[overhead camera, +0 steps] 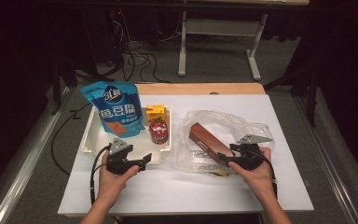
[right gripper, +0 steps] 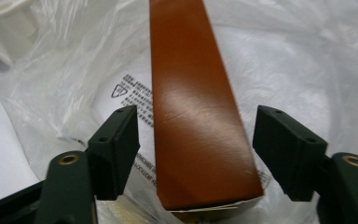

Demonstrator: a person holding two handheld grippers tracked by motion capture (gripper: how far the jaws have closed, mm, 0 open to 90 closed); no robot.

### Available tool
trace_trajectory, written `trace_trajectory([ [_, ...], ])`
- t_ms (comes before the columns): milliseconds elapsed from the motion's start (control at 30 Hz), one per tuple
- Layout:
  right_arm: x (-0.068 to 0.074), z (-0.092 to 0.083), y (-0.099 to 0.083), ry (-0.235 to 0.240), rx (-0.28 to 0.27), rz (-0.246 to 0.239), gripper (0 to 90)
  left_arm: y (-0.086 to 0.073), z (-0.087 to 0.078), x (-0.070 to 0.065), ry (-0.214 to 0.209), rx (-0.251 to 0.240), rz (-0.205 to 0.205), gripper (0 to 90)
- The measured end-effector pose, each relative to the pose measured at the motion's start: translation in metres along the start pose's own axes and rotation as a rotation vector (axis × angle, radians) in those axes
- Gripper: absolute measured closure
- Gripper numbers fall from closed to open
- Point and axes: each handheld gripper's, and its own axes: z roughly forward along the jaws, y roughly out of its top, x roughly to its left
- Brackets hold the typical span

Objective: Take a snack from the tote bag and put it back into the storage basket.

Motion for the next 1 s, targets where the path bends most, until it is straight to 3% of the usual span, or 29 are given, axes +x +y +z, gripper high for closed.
trace_trajectory([
  [133, 0.001, 0.009, -0.005, -0.022, 0.047, -0.019, 29.2, 0.000, 0.000, 0.000, 0.000, -0.001, 0.000, 15.6],
  [333, -0.005, 0.020, -0.013, -0.042, 0.071, -0.017, 33.7, 0.000, 0.001, -0.002, -0.003, 0.002, 0.003, 15.6],
  [567, -0.011, 0.023, -0.005, -0.083, 0.058, 0.002, 33.8, 0.000, 0.002, -0.003, -0.003, 0.005, 0.001, 15.6],
  [633, -0.014, 0.025, -0.004, -0.071, 0.059, 0.010, 36.1, 0.000, 0.002, -0.002, -0.004, 0.006, 0.002, 15.6],
  [900, -0.013, 0.027, 0.001, -0.067, 0.085, -0.030, 41.9, 0.000, 0.001, -0.004, -0.010, -0.001, 0.006, 15.7],
  [1000, -0.013, 0.020, 0.004, -0.071, 0.058, -0.011, 42.8, 0.000, 0.001, -0.005, -0.012, -0.003, 0.008, 15.7],
])
